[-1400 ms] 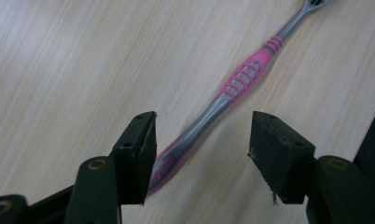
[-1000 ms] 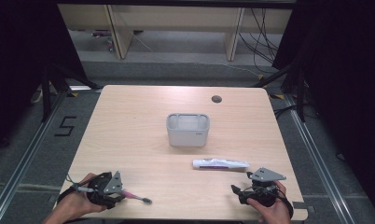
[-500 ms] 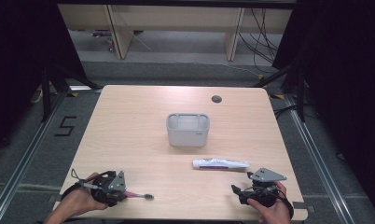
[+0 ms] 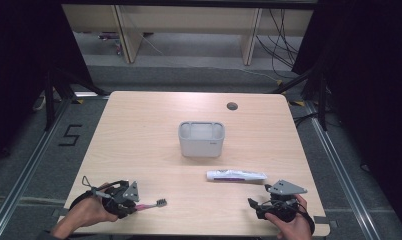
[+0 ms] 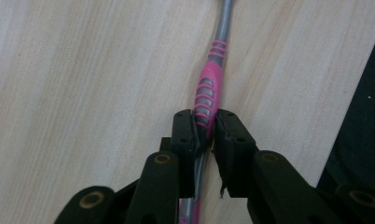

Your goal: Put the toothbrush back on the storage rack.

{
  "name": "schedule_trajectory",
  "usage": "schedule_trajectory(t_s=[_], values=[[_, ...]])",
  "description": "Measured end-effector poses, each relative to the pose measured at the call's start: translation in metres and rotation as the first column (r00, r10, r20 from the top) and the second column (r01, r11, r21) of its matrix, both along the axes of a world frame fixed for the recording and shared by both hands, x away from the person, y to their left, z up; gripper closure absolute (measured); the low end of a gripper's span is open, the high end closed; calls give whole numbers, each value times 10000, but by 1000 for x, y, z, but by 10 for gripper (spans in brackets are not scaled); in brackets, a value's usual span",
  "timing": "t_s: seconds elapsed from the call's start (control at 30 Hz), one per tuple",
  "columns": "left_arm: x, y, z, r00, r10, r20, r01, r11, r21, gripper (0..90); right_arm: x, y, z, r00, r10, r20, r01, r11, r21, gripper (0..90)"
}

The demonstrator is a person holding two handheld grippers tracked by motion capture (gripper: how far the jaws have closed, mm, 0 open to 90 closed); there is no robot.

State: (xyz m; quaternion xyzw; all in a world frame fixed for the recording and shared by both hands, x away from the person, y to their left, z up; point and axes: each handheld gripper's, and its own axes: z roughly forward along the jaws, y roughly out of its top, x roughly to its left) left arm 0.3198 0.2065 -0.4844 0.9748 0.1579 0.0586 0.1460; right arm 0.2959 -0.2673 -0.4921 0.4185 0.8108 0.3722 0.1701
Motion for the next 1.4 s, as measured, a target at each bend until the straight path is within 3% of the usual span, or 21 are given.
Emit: schedule_trajectory(t_s=[0.37, 0.53, 1.03, 1.17, 1.4], values=[[3, -3, 2, 9995, 25, -326, -17, 9997, 254, 819, 0, -2, 1, 9998, 4, 208, 1, 9998, -223, 218], [5, -5, 2, 9965, 418, -730, -399, 9988, 274, 819, 0, -2, 0, 9998, 0, 198, 4, 9997, -235, 218], [9, -18, 4, 9939, 403, -1030, -292, 9937, 1078, 829, -2, -1, 0, 10000, -83, 24, 83, 10000, -51, 218], [7, -18, 4, 9939, 393, -1031, -293, 9948, 971, 830, -2, -1, 0, 10000, -54, 77, 55, 9999, -89, 218], [9, -7, 25, 9972, 607, -432, -607, 9982, 20, 831, -3, -1, 1, 9998, -125, -133, 124, 9999, -31, 218]])
